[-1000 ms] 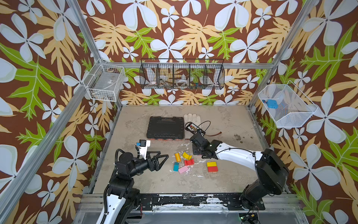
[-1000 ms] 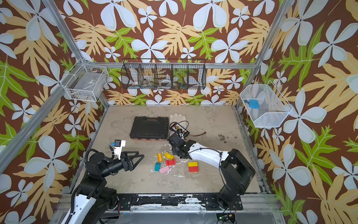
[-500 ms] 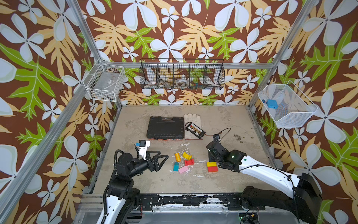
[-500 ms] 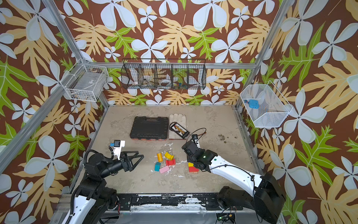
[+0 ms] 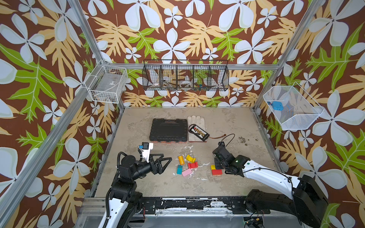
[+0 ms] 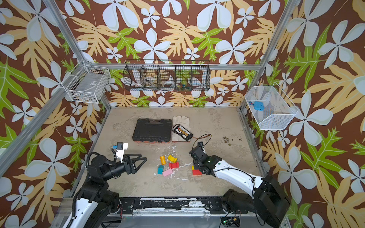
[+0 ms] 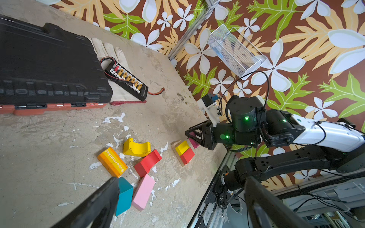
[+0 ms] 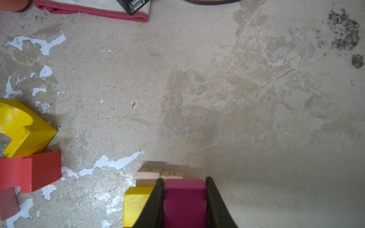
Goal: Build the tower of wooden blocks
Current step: 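Carry the magenta block over the stack with the right gripper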
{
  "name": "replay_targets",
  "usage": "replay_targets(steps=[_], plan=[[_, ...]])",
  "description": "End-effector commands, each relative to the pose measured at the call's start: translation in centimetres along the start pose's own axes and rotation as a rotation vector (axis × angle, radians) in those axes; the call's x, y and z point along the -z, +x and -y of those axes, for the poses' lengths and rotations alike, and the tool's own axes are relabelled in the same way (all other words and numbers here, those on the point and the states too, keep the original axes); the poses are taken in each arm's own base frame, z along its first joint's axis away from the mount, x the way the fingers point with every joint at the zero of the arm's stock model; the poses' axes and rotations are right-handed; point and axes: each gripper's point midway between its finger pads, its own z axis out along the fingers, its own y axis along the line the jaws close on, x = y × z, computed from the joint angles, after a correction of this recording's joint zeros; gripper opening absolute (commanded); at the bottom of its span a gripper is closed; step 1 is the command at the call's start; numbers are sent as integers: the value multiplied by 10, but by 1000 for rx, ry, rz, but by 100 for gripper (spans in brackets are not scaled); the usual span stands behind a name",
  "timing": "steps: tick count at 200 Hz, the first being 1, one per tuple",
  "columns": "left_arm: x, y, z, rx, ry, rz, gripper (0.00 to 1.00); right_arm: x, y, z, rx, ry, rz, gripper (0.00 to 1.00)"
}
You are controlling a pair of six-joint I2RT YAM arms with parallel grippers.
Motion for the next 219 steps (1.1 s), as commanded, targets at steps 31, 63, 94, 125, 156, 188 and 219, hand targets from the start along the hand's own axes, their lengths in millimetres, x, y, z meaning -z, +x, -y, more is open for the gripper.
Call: replay_targets(steps=[31,63,94,125,156,188,219], plan=[[-1,-3,2,-11,10,5,100,0,15,-2,-53,-58,-14,25],[0,-4,2,-16,9,13,100,-4,21,-6,-71,-78,-34,25],[0,-3,3,-16,11,10,100,-7,24,-7,-82,-74,-49,25],[0,-3,3,-17,12,12,100,-7,25,-5,-95,-67,-53,26],[0,-3,3,-17,13,11,100,-5,26,-6,-108,-82,-50,30],[0,-3,4,-17,15,12,100,-5,26,-6,-114,-76,-50,33],[1,-4,4,-19,15,13,100,-5,26,-6,-118,-79,-50,40]])
